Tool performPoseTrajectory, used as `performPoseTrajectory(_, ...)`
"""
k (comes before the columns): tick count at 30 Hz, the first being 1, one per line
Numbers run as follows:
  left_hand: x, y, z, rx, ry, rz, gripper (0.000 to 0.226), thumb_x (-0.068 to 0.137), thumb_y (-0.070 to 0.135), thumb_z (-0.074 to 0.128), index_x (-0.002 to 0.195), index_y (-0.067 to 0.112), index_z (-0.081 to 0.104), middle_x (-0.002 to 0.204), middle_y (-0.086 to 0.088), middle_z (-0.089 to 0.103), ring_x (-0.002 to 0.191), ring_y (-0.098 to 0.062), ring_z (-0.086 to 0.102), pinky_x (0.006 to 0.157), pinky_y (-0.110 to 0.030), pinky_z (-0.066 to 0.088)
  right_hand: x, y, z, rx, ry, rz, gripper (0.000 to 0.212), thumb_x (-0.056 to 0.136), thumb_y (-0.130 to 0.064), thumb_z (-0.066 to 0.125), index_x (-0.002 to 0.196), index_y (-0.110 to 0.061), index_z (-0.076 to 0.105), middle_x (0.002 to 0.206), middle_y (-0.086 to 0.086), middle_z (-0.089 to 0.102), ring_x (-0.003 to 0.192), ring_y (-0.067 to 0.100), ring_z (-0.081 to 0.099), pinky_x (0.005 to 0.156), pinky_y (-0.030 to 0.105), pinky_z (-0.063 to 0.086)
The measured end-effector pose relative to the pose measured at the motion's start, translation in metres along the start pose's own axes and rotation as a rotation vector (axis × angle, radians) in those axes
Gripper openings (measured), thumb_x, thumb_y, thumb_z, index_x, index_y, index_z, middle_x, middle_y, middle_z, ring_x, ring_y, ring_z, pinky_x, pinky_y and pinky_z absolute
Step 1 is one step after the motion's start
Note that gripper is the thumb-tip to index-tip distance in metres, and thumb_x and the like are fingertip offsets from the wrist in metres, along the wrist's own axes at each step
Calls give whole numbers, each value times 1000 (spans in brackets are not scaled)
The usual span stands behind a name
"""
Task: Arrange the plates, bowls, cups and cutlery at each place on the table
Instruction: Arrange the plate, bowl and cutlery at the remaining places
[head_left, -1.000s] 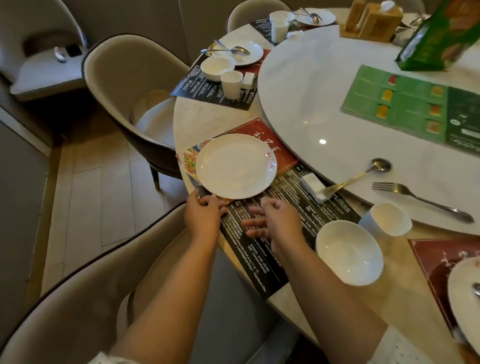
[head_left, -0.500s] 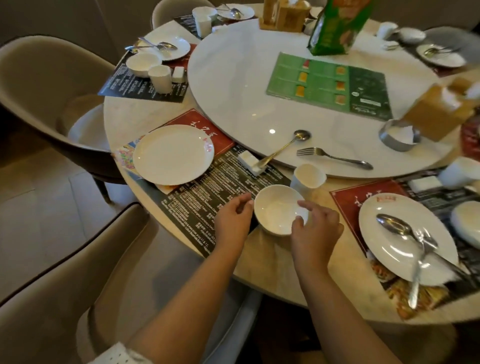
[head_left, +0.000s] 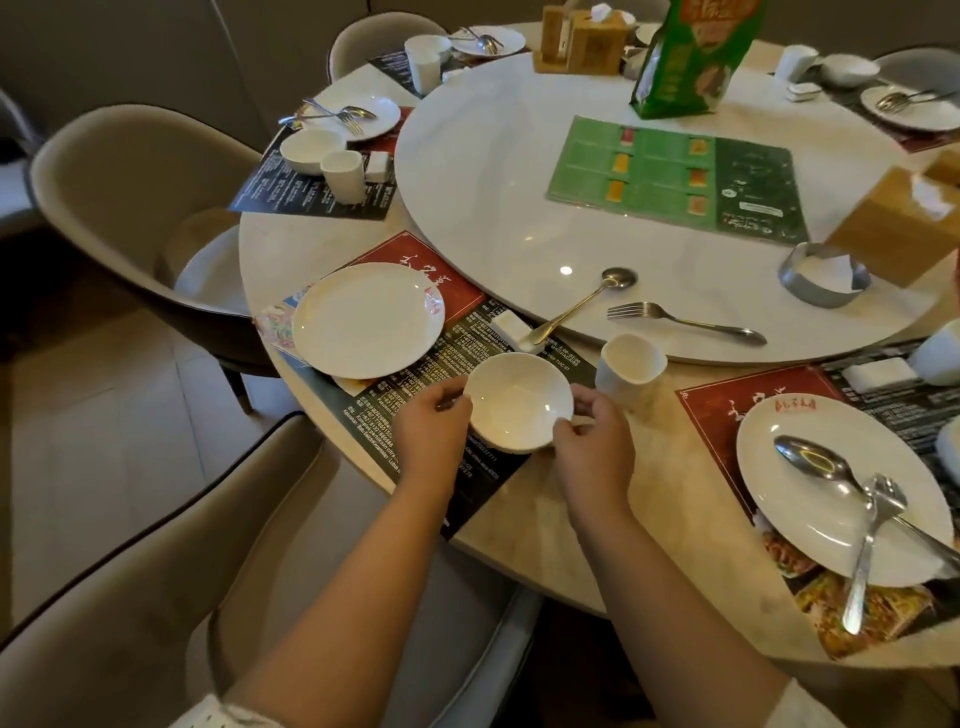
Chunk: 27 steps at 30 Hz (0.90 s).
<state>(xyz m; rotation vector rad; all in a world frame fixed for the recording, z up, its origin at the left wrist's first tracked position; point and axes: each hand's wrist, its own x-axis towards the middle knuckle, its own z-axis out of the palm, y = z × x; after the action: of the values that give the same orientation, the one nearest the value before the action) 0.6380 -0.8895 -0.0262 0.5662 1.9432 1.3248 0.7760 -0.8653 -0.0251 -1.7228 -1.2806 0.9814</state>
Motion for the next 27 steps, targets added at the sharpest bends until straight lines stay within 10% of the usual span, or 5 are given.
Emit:
performPoseTrajectory(18, 20, -7, -29, 92, 85, -3, 31, 91, 18, 58, 122, 22, 66, 118, 2, 67, 104, -15, 61, 95, -37, 50, 5, -2, 38, 25, -180, 21, 41, 87, -16, 65, 124, -33, 58, 124, -8, 57, 104, 13, 60, 79, 37, 59)
performPoseTrajectory(22, 5, 5, -10, 203, 274, 323, 36, 87, 7, 55, 118, 20, 66, 119, 1, 61, 114, -16, 52, 93, -29, 42, 9, 1, 8, 12, 16, -97, 26, 86, -19, 65, 106, -36, 61, 103, -14, 59, 84, 2, 58, 61, 14, 47)
performPoseTrajectory(27, -19, 20, 48, 72, -70, 543, 36, 89, 3, 51, 114, 24, 66, 113, 11, 64, 106, 1, 56, 86, -15, 45, 38, 7, -31, -30, 226, -124, 30, 79, -16, 72, 104, -25, 58, 111, -3, 54, 106, 16, 51, 83, 31, 52)
